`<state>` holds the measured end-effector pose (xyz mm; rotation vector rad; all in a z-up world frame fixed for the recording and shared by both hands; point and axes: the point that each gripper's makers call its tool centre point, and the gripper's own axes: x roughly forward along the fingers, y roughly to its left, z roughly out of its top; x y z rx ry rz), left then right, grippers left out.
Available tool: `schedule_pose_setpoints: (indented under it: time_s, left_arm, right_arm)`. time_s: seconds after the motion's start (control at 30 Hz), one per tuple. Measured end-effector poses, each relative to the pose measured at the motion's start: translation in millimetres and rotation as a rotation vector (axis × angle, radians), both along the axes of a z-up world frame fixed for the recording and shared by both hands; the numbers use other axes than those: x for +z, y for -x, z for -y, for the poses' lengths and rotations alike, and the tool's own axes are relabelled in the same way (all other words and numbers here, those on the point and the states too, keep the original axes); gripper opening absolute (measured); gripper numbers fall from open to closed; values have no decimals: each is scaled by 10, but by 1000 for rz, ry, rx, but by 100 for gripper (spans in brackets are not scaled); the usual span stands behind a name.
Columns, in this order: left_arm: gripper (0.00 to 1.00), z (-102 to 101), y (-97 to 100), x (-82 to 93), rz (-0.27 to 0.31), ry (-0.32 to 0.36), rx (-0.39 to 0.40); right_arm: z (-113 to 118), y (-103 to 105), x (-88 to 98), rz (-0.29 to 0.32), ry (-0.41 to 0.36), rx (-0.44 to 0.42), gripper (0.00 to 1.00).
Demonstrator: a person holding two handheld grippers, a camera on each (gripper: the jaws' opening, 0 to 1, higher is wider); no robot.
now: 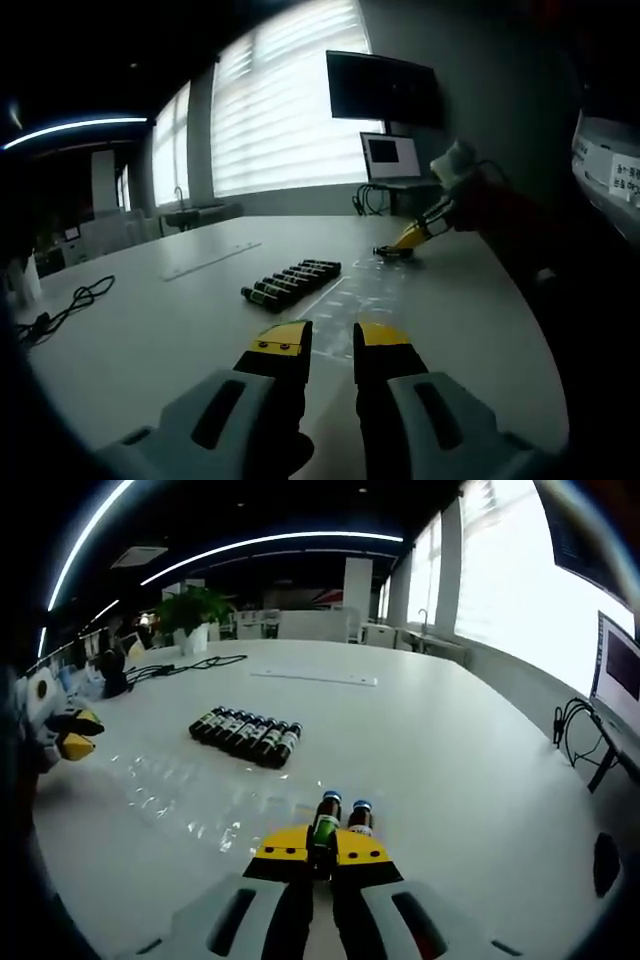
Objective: Grip medicine bottles put into box
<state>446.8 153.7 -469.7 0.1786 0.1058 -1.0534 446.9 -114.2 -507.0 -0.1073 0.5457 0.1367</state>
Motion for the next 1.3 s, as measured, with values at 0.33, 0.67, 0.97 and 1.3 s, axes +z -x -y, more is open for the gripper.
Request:
schedule_pose_setpoints:
  time_s: [0.33,0.67,0.97,1.3]
  left_arm:
    - [11,5,4,-15,-5,-2,-3]
    - [11,-3,-8,-27,-5,-8,2]
    - [11,-2,-9,-32,-6,-9,3]
    - [11,-3,-7,-14,-1,-7,2]
  right_arm:
    - [19,-19,-8,-9,14,-6,2]
    - [7,-58,-9,-6,47,-10,1]
    - [-2,-64,-85,-21,70,-6,1]
    - [-5,-59,-84,-18,87,-24,1]
